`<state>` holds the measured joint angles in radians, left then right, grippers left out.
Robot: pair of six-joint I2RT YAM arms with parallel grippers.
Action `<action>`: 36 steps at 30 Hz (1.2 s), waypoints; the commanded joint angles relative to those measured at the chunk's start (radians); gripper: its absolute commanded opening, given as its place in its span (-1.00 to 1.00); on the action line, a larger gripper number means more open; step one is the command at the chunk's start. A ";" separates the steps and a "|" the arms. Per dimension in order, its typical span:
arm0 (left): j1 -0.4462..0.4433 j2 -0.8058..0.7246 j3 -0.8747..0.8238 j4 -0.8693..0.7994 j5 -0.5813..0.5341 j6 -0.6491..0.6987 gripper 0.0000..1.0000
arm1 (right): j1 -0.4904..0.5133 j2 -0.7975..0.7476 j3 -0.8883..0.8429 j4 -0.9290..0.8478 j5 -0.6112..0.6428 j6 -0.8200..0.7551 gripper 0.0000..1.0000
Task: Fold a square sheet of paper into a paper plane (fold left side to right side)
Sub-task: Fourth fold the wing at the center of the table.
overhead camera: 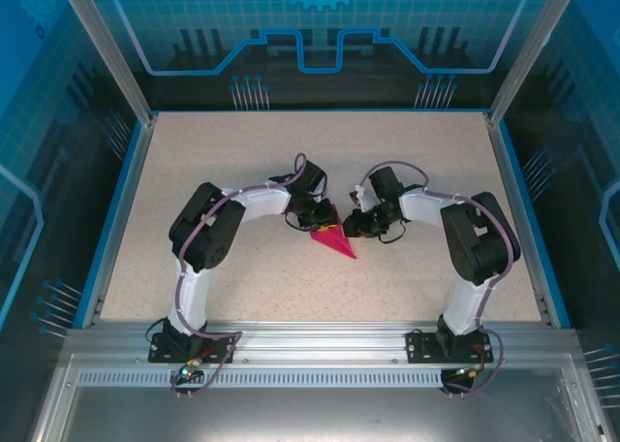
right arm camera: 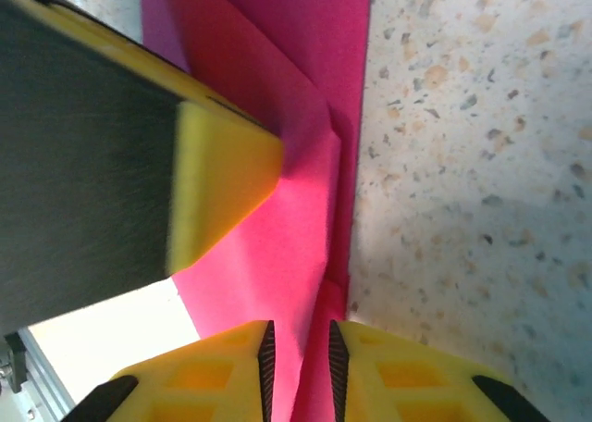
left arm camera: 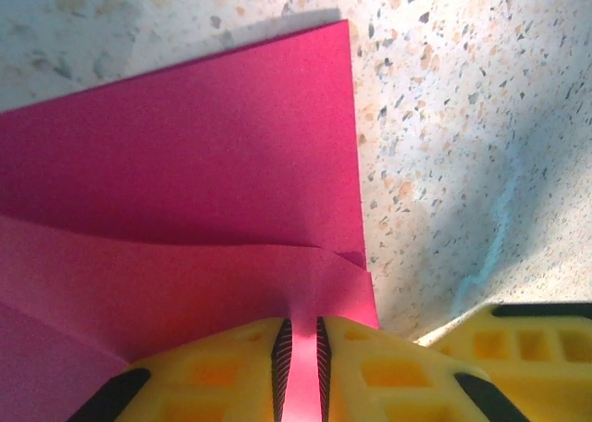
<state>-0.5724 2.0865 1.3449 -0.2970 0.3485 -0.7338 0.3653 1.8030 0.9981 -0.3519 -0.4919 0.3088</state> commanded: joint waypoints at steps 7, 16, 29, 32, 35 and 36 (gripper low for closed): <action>0.003 0.027 -0.048 -0.028 -0.039 -0.007 -0.57 | 0.033 -0.103 -0.072 -0.029 -0.122 0.021 -0.49; 0.002 0.023 -0.053 -0.029 -0.041 -0.008 -0.58 | 0.057 -0.041 -0.099 -0.018 -0.134 0.019 -0.51; 0.003 0.021 -0.052 -0.035 -0.051 -0.003 -0.59 | 0.059 -0.025 -0.151 -0.101 -0.030 0.006 -0.51; 0.003 0.021 -0.055 -0.038 -0.054 -0.001 -0.59 | 0.058 -0.024 -0.158 -0.124 -0.013 0.015 -0.52; 0.003 0.021 -0.054 -0.039 -0.055 0.001 -0.59 | 0.057 -0.025 -0.170 -0.152 0.022 0.027 -0.52; 0.003 0.021 -0.054 -0.038 -0.056 0.001 -0.59 | 0.058 -0.026 -0.175 -0.161 0.032 0.032 -0.52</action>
<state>-0.5716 2.0808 1.3315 -0.2794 0.3481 -0.7341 0.4118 1.7565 0.8642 -0.3851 -0.5381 0.3218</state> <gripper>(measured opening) 0.205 0.244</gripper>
